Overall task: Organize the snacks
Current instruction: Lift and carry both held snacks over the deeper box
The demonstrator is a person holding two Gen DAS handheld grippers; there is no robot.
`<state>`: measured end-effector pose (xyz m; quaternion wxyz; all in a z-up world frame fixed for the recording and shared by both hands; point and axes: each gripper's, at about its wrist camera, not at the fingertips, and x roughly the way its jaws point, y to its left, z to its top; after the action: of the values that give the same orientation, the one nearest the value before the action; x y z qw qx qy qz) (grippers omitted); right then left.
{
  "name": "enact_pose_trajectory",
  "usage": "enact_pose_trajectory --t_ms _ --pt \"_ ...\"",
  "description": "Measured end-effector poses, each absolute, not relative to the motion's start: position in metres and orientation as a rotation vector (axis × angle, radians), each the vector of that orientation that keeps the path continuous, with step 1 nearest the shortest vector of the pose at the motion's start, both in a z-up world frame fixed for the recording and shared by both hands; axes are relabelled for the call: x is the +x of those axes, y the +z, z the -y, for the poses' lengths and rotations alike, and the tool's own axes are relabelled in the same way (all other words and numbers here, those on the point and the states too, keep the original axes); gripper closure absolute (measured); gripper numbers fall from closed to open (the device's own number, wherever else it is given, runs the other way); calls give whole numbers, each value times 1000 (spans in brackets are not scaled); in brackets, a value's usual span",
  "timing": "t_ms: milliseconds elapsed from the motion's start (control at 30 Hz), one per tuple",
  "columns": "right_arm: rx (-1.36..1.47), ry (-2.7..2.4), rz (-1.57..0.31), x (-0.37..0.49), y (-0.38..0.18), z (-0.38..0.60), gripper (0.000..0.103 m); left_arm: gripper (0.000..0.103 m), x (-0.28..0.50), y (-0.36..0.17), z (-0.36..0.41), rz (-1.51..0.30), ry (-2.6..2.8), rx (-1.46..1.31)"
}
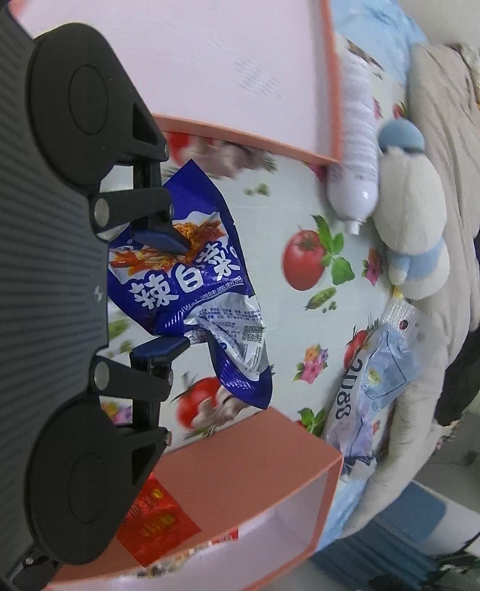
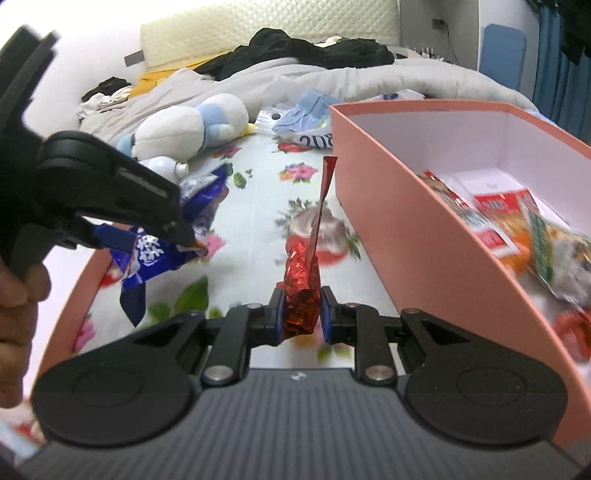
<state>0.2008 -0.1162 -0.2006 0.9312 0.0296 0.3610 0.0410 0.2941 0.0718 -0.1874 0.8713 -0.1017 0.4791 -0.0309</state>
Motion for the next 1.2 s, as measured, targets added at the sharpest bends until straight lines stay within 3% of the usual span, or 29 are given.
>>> enact_pose_trajectory --t_ms 500,1200 --pt "31 151 -652 135 -136 156 81 48 189 -128 -54 -923 -65 -255" --pt "19 122 -576 55 -63 221 81 48 88 -43 29 -857 -221 -286"
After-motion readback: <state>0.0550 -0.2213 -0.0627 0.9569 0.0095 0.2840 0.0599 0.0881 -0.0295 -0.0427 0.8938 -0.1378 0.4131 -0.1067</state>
